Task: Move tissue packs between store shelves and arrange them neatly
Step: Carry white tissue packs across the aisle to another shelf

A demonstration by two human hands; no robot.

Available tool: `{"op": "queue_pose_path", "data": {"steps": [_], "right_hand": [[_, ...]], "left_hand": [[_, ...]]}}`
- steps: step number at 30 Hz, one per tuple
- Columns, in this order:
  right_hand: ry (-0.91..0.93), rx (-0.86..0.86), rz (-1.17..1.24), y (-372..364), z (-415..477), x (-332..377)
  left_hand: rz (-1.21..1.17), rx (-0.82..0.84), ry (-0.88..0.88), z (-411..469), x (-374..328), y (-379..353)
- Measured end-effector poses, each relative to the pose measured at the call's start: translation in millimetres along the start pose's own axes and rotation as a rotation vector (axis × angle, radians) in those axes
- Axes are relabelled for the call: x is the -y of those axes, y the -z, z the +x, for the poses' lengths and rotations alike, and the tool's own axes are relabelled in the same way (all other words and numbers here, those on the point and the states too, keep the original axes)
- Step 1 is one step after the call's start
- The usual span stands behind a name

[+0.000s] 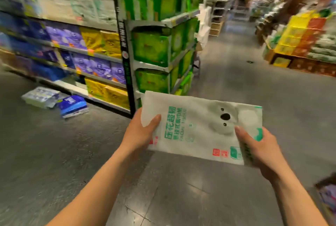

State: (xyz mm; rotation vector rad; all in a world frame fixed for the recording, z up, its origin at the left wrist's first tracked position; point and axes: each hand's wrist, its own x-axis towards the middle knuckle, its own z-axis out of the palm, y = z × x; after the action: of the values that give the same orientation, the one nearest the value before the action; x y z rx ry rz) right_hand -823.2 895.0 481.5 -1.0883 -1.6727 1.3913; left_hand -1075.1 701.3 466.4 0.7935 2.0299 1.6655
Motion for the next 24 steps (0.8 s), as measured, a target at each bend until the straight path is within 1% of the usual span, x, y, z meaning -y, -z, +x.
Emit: {"op": "queue_pose_path", "data": {"steps": [4, 7, 12, 14, 19, 21, 24], "right_hand": [[0.037, 0.223, -0.003, -95.5, 89.5, 30.8], [0.077, 0.335, 0.019, -174.5, 144.7, 59.2], [0.079, 0.542, 0.026, -308.3, 205.7, 97.4], [0.094, 0.613, 0.008, -362.8, 224.6, 107.8], [0.108, 0.690, -0.008, -510.7, 264.4, 126.7], [0.100, 0.702, -0.003, -574.3, 276.1, 134.0], [0.099, 0.710, 0.026, -663.4, 293.9, 152.9]], "left_hand": [[0.026, -0.152, 0.030, 74.7, 7.4, 56.3], [0.073, -0.261, 0.045, 124.7, 6.6, 110.2], [0.194, -0.442, 0.078, 191.8, 19.6, 208.8], [0.180, -0.507, 0.091, 213.8, 29.7, 245.1], [0.141, -0.621, 0.114, 278.1, 71.6, 342.9], [0.131, -0.636, 0.108, 310.4, 86.1, 388.0], [0.203, -0.632, 0.094, 362.6, 96.0, 459.4]]}}
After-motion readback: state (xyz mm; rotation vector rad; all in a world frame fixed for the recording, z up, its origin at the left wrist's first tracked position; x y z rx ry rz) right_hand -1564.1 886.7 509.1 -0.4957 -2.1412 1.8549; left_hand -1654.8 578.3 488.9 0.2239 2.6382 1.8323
